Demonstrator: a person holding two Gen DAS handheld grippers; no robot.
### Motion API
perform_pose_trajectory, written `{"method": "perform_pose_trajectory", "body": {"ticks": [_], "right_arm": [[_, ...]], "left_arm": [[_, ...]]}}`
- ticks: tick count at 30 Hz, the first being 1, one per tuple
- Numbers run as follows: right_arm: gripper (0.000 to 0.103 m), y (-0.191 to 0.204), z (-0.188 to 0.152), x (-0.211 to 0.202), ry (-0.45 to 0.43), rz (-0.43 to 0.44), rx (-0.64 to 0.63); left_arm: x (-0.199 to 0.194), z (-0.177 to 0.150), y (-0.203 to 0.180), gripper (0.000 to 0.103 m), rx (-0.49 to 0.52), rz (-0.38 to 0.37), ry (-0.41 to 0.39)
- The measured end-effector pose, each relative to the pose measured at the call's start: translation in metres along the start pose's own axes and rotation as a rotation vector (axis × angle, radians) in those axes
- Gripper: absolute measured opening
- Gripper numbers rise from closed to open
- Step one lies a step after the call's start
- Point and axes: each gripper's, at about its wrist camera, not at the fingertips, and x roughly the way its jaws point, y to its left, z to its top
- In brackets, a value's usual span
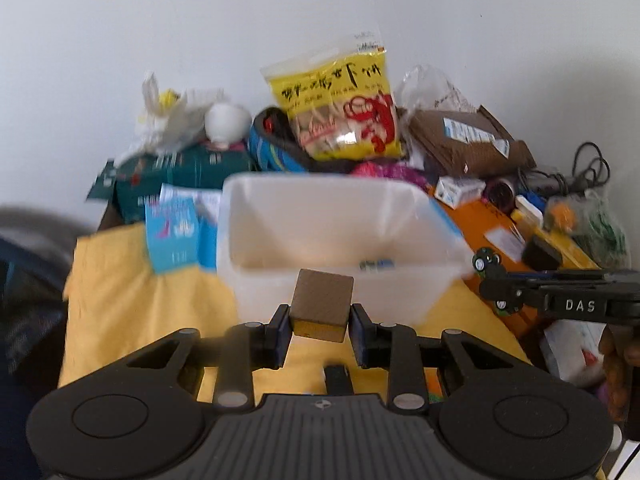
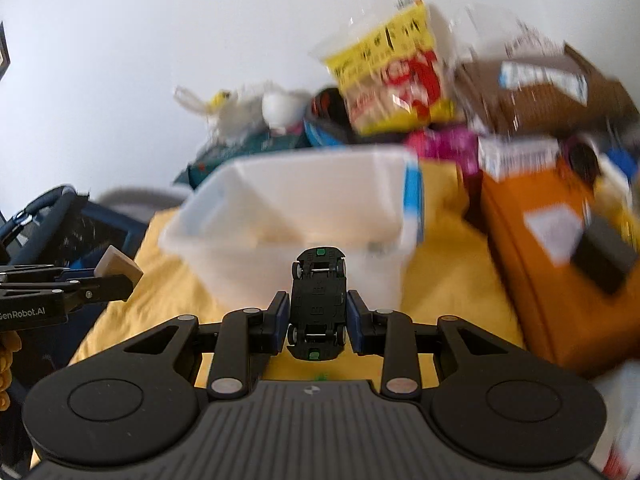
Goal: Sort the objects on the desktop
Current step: 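Carry the brown cube and black car into the white bin and open both tools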
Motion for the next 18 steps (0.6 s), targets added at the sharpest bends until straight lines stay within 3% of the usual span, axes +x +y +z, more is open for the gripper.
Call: {"method": "perform_pose_trajectory", "body": {"ticks": [4, 8, 18], "right_arm": [[0.033, -0.007, 0.041, 0.018, 0.033, 0.009, 0.001], [0.033, -0.011, 0.067, 0.034, 0.073, 0.004, -0.027], [0.033, -0.018, 0.095, 0.082, 0.239, -0.007, -0.035]], "left_arm": [[0.017, 0.043, 0.004, 0.034, 0.019, 0.025, -0.002], [0.044, 0.074, 0.011, 0.034, -0.012, 0.024, 0.058], [0.093, 0.105, 0.014, 0.034, -0.028, 0.028, 0.192]]}}
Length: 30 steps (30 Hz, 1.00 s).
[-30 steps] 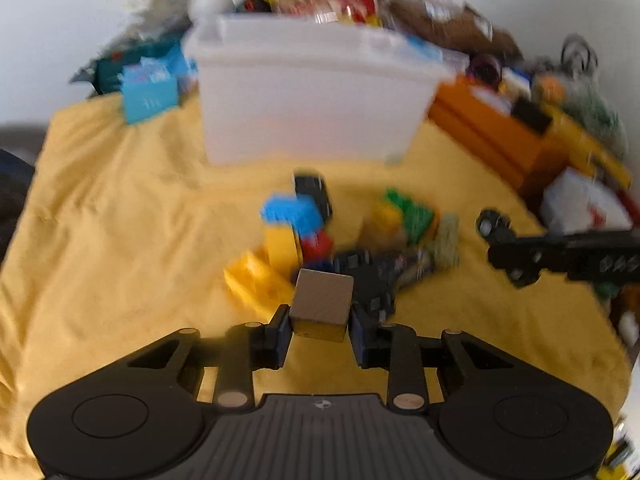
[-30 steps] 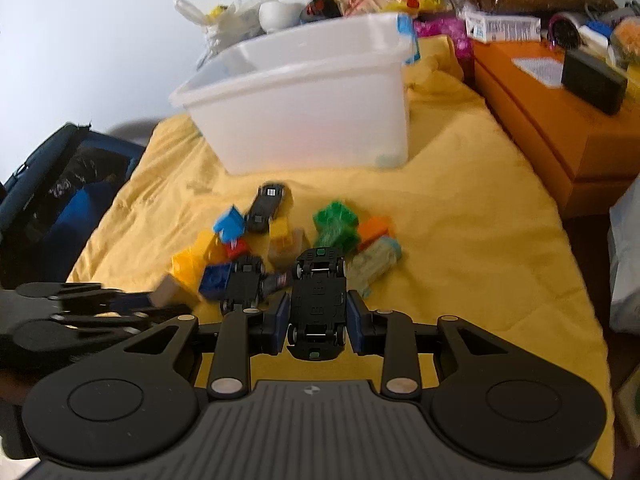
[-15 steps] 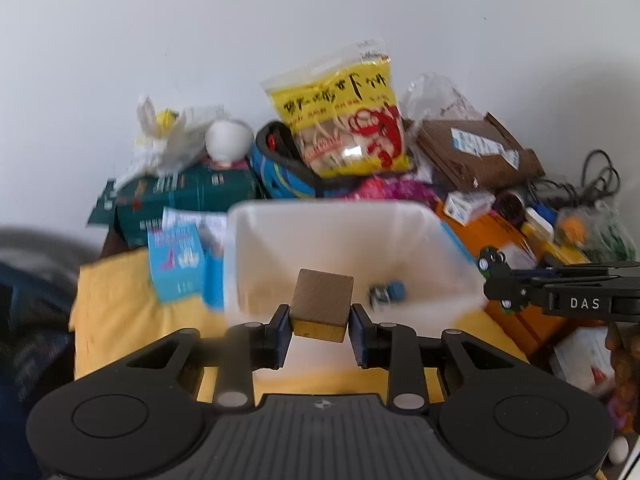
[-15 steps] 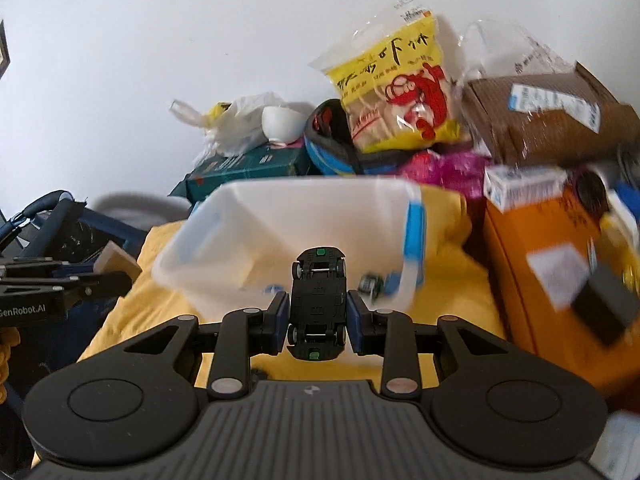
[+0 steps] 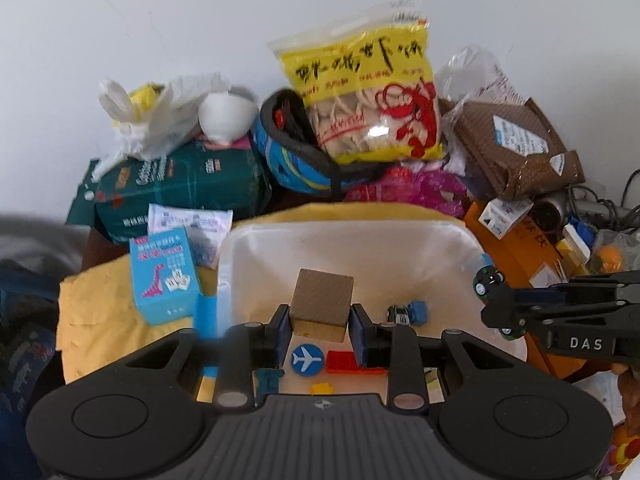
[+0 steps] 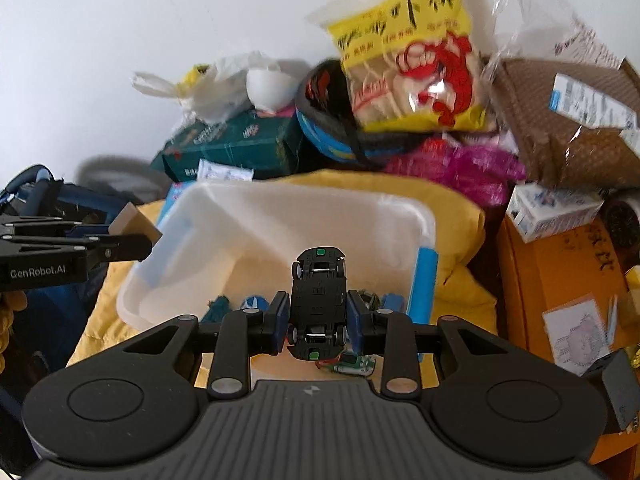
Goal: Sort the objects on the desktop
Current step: 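Carry the brown cube and black car into the white bin and open both tools, then grasp the hollow yellow brick with the left tool while the right tool grasps the olive tank toy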
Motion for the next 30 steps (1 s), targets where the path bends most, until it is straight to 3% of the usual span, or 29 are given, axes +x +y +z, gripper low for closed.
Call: {"method": "perform_pose_trajectory", "body": {"ticks": [3, 5, 6, 7, 12, 18, 24, 28, 30], "right_arm": [[0.036, -0.002, 0.002, 0.009, 0.03, -0.019, 0.005], [0.051, -0.004, 0.003, 0.013, 0.037, -0.02, 0.012], [0.052, -0.004, 0.002, 0.014, 0.032, -0.02, 0.012], [0.052, -0.004, 0.002, 0.014, 0.027, -0.021, 0.009], [0.052, -0.001, -0.008, 0.004, -0.012, -0.01, -0.017], [0.052, 0.009, -0.081, -0.03, -0.098, 0.05, -0.059], [0.051, 0.009, -0.186, -0.007, 0.03, -0.036, 0.001], [0.051, 0.005, -0.211, 0.005, 0.044, -0.059, 0.132], [0.051, 0.012, -0.213, 0.006, 0.018, -0.078, 0.125]], "left_arm": [[0.007, 0.001, -0.002, 0.035, 0.009, 0.009, 0.022], [0.009, 0.0, 0.0, 0.045, -0.014, 0.014, 0.023], [0.01, -0.001, 0.0, 0.055, -0.016, 0.017, 0.019], [0.009, -0.002, -0.001, 0.058, -0.008, 0.017, 0.016], [0.0, -0.024, -0.003, 0.058, 0.048, 0.028, -0.006], [-0.031, -0.107, 0.0, 0.059, 0.074, 0.029, -0.07], [-0.018, -0.207, 0.001, 0.059, 0.002, 0.078, 0.018], [-0.003, -0.235, -0.005, 0.059, -0.028, 0.101, 0.055], [0.002, -0.239, -0.007, 0.059, -0.041, 0.11, 0.065]]}}
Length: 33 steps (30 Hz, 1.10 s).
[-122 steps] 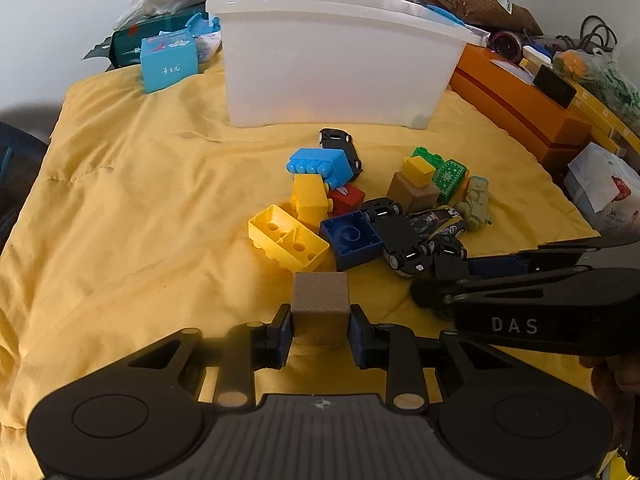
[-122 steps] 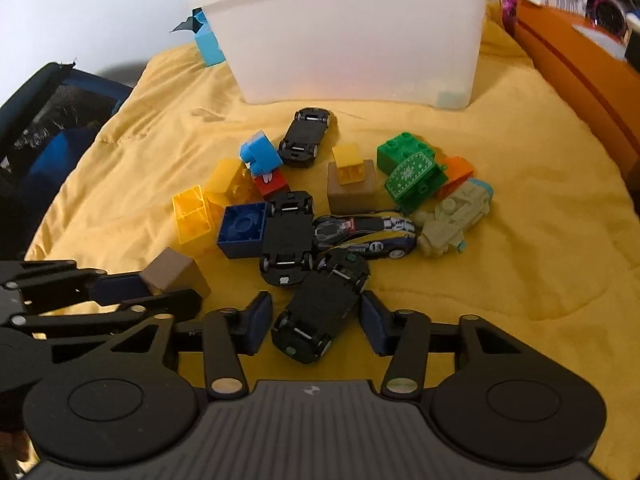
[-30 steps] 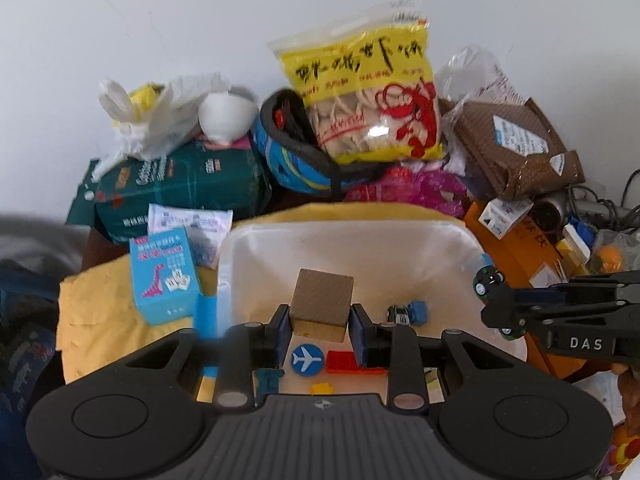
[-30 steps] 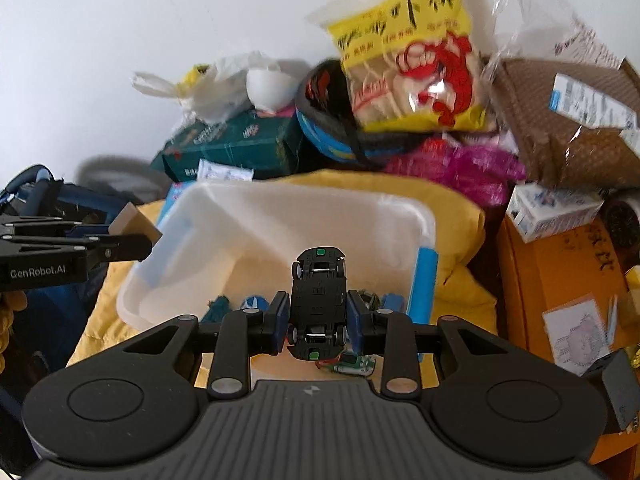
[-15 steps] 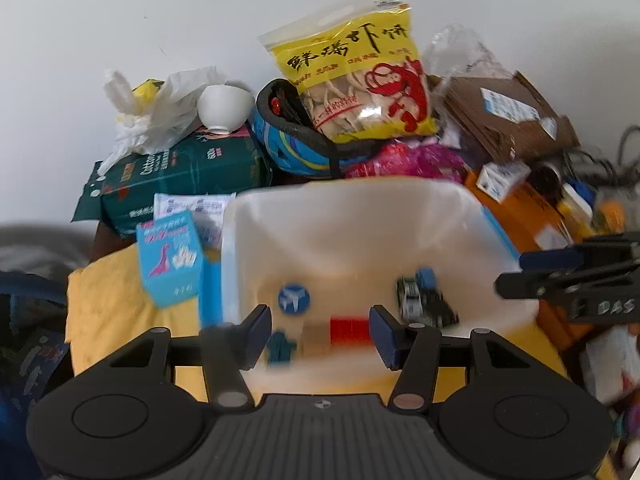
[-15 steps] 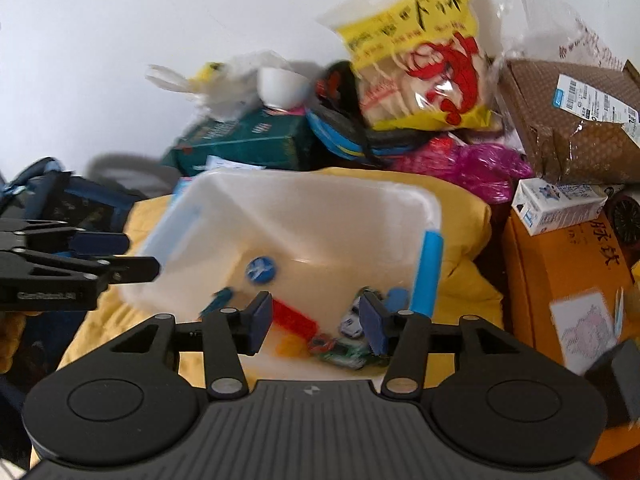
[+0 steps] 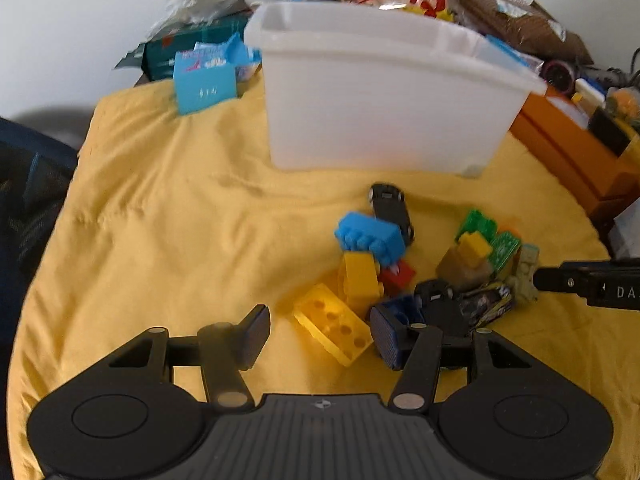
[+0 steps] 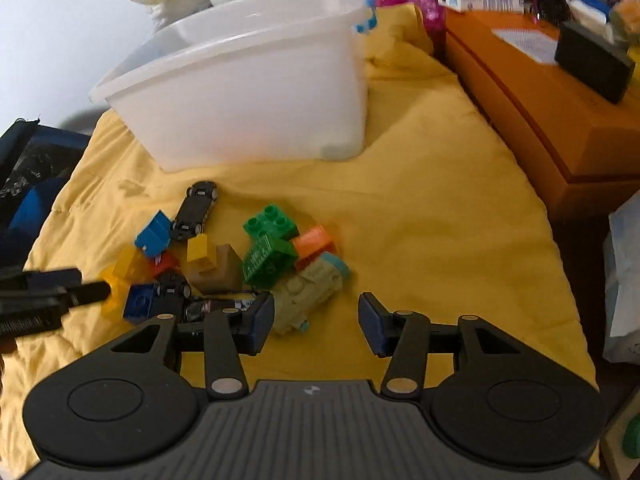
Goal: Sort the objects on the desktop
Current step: 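Grasp the hollow yellow brick with the left tool while the right tool grasps the olive tank toy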
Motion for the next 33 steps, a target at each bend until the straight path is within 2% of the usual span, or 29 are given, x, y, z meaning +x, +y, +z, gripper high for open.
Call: {"method": "perform_pose_trajectory", "body": {"ticks": [2, 4, 7, 9, 13, 14, 16, 18, 19, 26, 30, 33], "right_arm": [[0.05, 0.005, -0.001, 0.004, -0.004, -0.006, 0.008], [0.05, 0.005, 0.0, 0.011, 0.001, -0.005, 0.041], [0.051, 0.002, -0.004, 0.022, 0.004, -0.052, 0.092], [0.052, -0.004, -0.006, 0.027, 0.013, -0.037, 0.149], [0.049, -0.002, -0.005, 0.033, 0.001, -0.013, 0.164], [0.043, -0.002, -0.006, 0.033, -0.001, -0.006, 0.154], [0.037, -0.001, -0.004, 0.035, 0.004, 0.006, 0.133], [0.028, -0.002, -0.004, 0.034, 0.009, 0.028, 0.111], [0.025, -0.004, -0.005, 0.031, 0.004, 0.031, 0.098], [0.025, -0.008, -0.016, 0.014, -0.029, 0.036, -0.025], [0.025, -0.005, -0.018, -0.002, -0.052, 0.031, -0.108], [0.025, 0.0, -0.025, -0.008, -0.032, 0.023, -0.173]], "left_arm": [[0.004, -0.002, -0.002, 0.059, -0.018, -0.013, 0.009], [0.009, -0.003, -0.003, 0.059, -0.014, 0.006, 0.013], [0.014, -0.003, -0.001, 0.06, -0.026, 0.025, 0.011], [0.018, -0.004, 0.001, 0.06, -0.032, 0.047, 0.025], [0.022, -0.009, 0.002, 0.057, -0.031, 0.022, 0.02], [0.022, -0.011, 0.001, 0.056, -0.011, 0.01, 0.019], [0.02, -0.013, 0.0, 0.043, 0.034, 0.012, 0.009], [0.018, -0.015, 0.005, 0.035, 0.03, 0.007, 0.002], [0.017, -0.014, 0.008, 0.035, 0.018, 0.001, 0.001], [0.005, -0.016, 0.016, 0.034, 0.02, -0.028, -0.023], [-0.007, -0.019, 0.011, 0.034, 0.071, -0.055, -0.053], [-0.008, -0.022, 0.008, 0.034, 0.094, -0.068, -0.038]]}}
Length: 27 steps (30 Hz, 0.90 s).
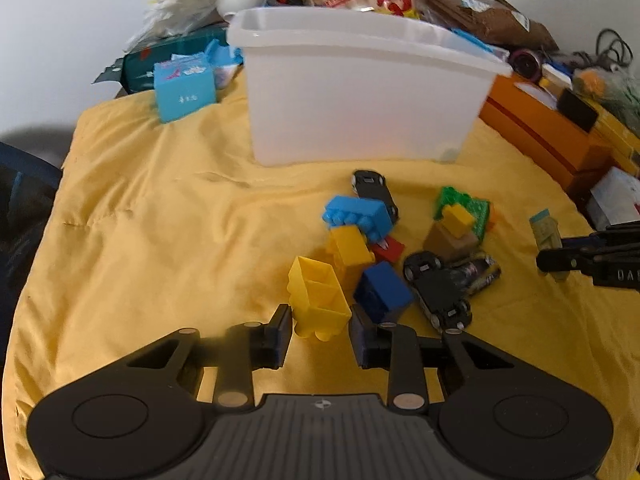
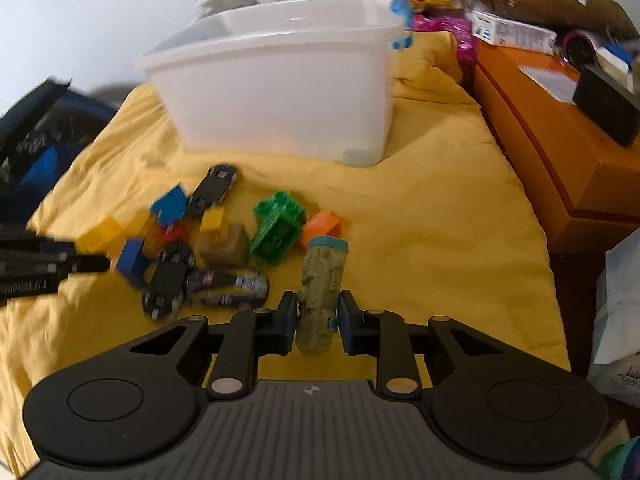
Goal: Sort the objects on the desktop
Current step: 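Grasp the hollow yellow brick with the left tool while the right tool grasps the olive tank toy, then carry the yellow brick and tank toy into the white bin and release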
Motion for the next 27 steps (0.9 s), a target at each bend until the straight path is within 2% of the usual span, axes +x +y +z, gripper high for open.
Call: {"method": "perform_pose_trajectory", "body": {"ticks": [3, 5, 7, 9, 10, 11, 13, 19, 27], "right_arm": [[0.025, 0.002, -0.01, 0.004, 0.05, 0.002, -0.01], [0.029, 0.001, -0.013, 0.008, 0.066, 0.005, 0.006], [0.043, 0.002, -0.012, 0.01, 0.079, 0.002, 0.012], [0.043, 0.003, -0.012, 0.012, 0.076, 0.009, 0.01], [0.038, 0.004, -0.012, 0.013, 0.074, 0.003, 0.003], [0.028, 0.004, -0.011, 0.013, 0.067, 0.0, 0.004], [0.023, 0.003, -0.011, 0.01, 0.055, 0.007, 0.008], [0.022, -0.004, -0.011, -0.004, 0.0, 0.012, 0.018], [0.022, 0.0, 0.013, -0.021, -0.084, 0.032, 0.005]], "left_arm": [[0.011, -0.003, 0.001, 0.035, -0.009, -0.021, 0.07], [0.015, -0.004, 0.002, 0.038, -0.025, -0.017, 0.08], [0.016, -0.003, 0.002, 0.039, -0.023, -0.016, 0.067], [0.018, -0.003, 0.001, 0.037, -0.006, -0.016, 0.063], [0.018, -0.004, 0.0, 0.034, 0.005, -0.007, 0.058], [0.016, -0.005, 0.0, 0.034, 0.008, -0.002, 0.052], [0.013, -0.006, 0.0, 0.033, 0.014, -0.003, 0.042], [-0.004, -0.003, 0.002, 0.033, 0.011, -0.007, -0.006], [-0.028, 0.018, -0.002, 0.033, -0.006, -0.041, -0.097]]}}
